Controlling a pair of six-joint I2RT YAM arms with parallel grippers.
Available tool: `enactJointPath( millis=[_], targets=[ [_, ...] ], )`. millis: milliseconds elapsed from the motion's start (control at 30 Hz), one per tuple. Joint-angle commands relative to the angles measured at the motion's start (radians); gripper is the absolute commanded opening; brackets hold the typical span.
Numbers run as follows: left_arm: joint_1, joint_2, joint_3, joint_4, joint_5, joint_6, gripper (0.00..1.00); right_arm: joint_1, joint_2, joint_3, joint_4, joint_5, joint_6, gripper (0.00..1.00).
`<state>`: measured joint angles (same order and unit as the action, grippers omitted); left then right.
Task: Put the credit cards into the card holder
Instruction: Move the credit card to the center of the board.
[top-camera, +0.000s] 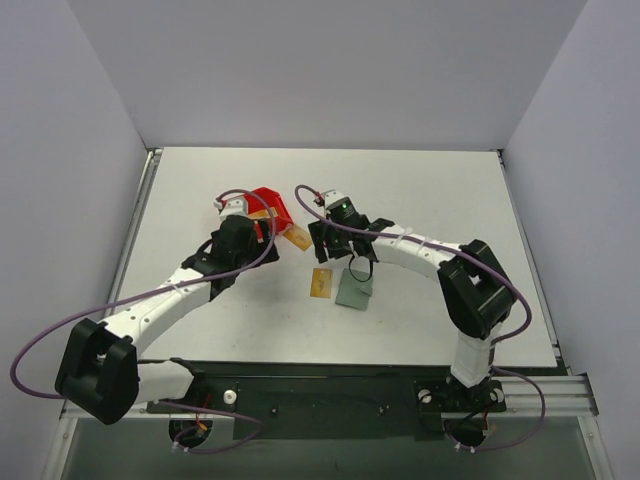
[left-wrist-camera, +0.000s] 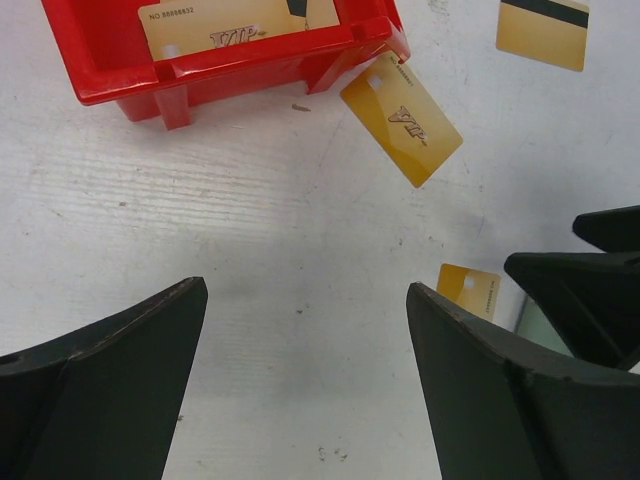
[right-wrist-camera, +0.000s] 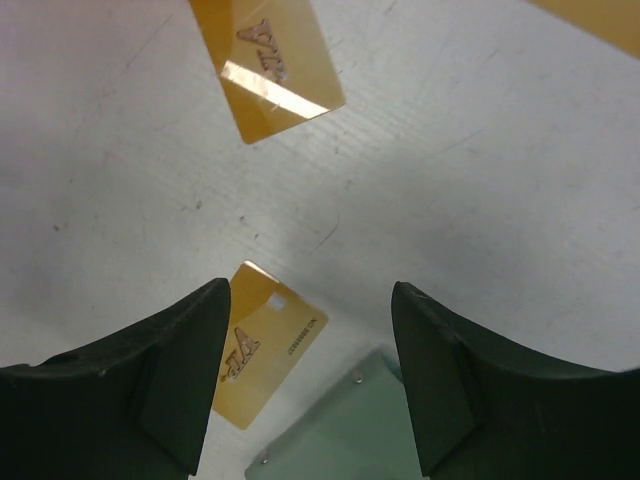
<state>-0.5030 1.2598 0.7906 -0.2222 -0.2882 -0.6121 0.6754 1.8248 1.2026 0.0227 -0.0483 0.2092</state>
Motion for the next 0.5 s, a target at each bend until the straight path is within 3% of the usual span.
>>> enactJointPath(
  millis=[0, 233, 467],
  targets=[
    [0.001, -0.039, -0.019, 0.029, 0.040, -0.020, 0.91, 0.009, 0.037, 0.002, -0.032, -0.080, 0.030, 0.57],
    [0.001, -0.060, -0.040, 0.035, 0.041, -0.021, 0.91, 0.027, 0.087, -0.005, -0.032, -0.067, 0.062, 0.44],
    [0.001, -0.060, -0.056, 0.046, 0.060, -0.023, 0.89, 0.036, 0.117, -0.018, -0.032, -0.076, 0.062, 0.40]
  ],
)
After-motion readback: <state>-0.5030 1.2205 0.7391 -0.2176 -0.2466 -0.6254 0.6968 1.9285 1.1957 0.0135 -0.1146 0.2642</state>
